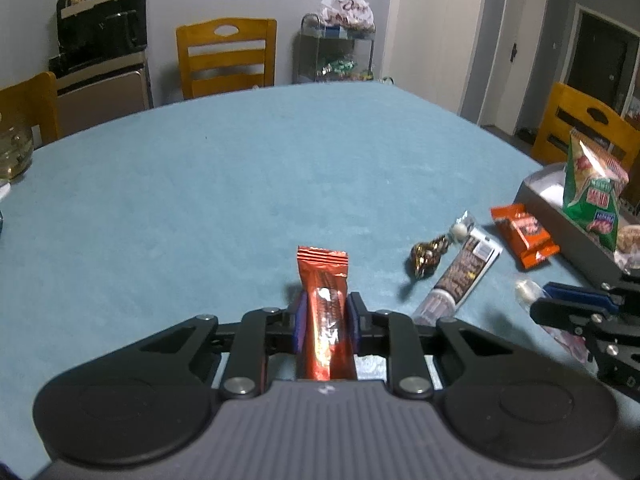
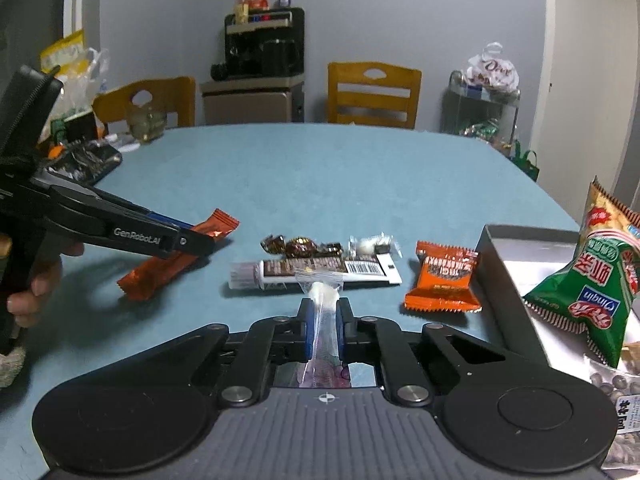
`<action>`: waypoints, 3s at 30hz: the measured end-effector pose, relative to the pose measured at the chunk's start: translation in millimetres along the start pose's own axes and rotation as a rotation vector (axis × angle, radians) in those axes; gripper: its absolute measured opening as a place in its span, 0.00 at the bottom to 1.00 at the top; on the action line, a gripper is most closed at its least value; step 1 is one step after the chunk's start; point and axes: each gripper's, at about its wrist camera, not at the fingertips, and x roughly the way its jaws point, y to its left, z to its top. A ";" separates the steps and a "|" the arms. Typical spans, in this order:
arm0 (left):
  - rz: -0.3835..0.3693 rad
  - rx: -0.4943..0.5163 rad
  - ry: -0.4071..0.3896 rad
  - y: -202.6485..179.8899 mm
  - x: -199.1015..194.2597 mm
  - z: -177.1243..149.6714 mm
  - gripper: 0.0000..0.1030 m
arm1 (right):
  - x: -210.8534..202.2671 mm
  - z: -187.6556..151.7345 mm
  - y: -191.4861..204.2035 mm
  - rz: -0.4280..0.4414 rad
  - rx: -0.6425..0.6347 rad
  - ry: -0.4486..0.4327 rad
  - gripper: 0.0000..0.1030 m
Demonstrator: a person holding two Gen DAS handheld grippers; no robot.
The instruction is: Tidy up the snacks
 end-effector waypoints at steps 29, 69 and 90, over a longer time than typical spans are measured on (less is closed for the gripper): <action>-0.031 0.014 -0.081 -4.3 -25.6 2.9 0.17 | -32.5 -13.7 7.5 0.009 -0.072 -0.019 0.38; -0.029 0.035 -0.071 -11.3 -19.0 0.8 0.17 | -40.3 -35.1 -2.2 0.076 -0.076 -0.007 0.08; -0.108 0.060 -0.129 -54.9 -57.0 10.4 0.17 | -96.4 -29.0 -37.0 0.093 0.004 -0.151 0.07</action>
